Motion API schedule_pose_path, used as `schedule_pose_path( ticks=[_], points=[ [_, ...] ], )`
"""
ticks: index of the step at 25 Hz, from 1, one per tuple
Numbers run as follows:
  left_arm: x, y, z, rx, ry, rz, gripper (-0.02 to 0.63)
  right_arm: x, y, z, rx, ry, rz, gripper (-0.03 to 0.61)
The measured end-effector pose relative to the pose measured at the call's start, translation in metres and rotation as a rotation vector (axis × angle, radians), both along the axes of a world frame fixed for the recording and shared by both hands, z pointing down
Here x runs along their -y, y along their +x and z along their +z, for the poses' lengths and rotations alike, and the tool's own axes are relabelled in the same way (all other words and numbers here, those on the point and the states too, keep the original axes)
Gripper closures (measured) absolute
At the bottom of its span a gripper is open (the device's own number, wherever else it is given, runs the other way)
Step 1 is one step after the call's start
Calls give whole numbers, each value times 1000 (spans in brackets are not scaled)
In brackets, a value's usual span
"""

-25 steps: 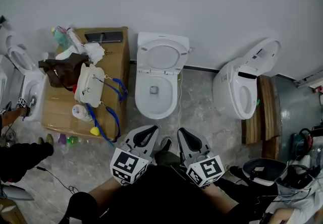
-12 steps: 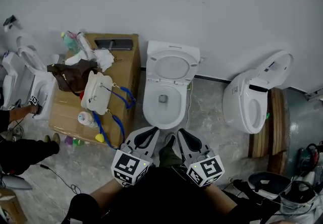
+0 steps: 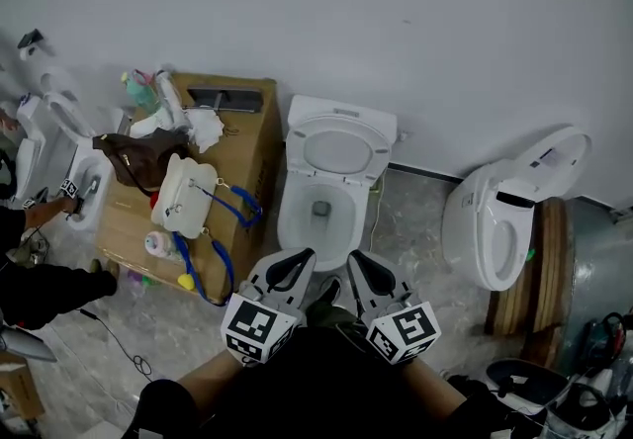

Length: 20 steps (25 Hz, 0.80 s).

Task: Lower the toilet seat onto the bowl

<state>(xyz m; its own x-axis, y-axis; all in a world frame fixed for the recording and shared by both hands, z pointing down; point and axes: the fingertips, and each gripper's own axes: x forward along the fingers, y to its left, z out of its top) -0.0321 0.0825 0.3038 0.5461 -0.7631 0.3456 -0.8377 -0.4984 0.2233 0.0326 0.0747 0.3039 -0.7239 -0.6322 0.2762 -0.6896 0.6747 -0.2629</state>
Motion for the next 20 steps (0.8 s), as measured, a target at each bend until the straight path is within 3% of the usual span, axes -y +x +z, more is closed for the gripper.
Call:
schedule_pose_path(
  ticks=[20],
  points=[
    [80,35,2,83,21,-55,592,79,51,11,43,-59,7,546]
  ],
)
